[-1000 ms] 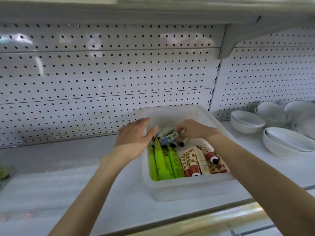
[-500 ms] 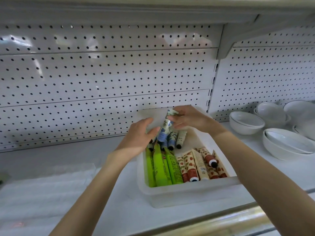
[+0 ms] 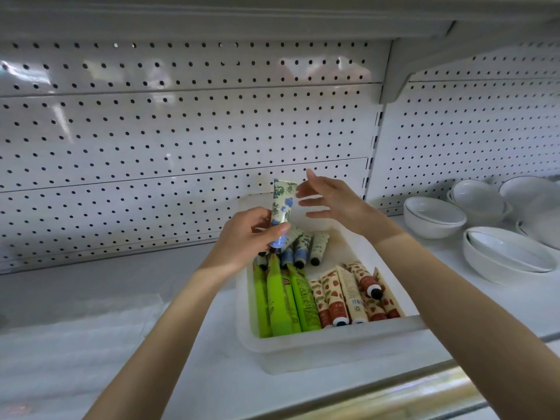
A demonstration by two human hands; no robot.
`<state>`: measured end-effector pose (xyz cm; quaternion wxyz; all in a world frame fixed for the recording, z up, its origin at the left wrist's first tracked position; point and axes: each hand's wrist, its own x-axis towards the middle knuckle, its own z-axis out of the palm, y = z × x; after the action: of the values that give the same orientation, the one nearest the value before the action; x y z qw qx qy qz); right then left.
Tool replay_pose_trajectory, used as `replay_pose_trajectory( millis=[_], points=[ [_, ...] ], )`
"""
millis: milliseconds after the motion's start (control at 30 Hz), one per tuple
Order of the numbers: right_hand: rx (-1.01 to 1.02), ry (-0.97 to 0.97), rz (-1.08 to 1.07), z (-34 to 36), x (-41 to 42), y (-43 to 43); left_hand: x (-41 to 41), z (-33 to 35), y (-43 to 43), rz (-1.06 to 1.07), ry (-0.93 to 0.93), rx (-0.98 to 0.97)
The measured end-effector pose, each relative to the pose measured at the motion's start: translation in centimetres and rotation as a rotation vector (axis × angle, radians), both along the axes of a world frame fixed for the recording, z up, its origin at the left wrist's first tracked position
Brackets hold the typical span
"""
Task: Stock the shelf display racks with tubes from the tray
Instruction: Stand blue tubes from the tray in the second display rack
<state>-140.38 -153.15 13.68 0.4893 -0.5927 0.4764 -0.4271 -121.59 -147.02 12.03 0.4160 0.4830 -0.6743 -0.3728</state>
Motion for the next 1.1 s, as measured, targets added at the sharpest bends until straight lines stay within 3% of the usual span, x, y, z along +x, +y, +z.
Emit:
replay_pose_trajectory(
  millis=[67, 233, 333, 900, 1100],
  points=[
    [0.089, 0.111, -0.088, -0.8, -0.5, -0.5, 0.3, 0.2, 0.2, -0.003, 0.035, -0.01],
    [0.212, 0.677, -0.078, -3.5, -0.4, -0.3, 0.8, 0.4, 0.7, 0.0, 0.092, -0.041],
    [0.263, 0.784, -0.016, -4.6, 0.2, -0.1, 1.3, 0.3, 1.0, 0.006, 0.106, -0.052],
    [0.328, 0.526, 0.106, -4.0, 0.2, 0.4, 4.3, 0.2, 2.5, 0.074, 0.21, -0.025],
    [0.391, 0.098, 0.149, -2.4, 0.4, 0.2, 5.0, 0.6, 3.5, 0.111, 0.234, -0.024]
  ],
)
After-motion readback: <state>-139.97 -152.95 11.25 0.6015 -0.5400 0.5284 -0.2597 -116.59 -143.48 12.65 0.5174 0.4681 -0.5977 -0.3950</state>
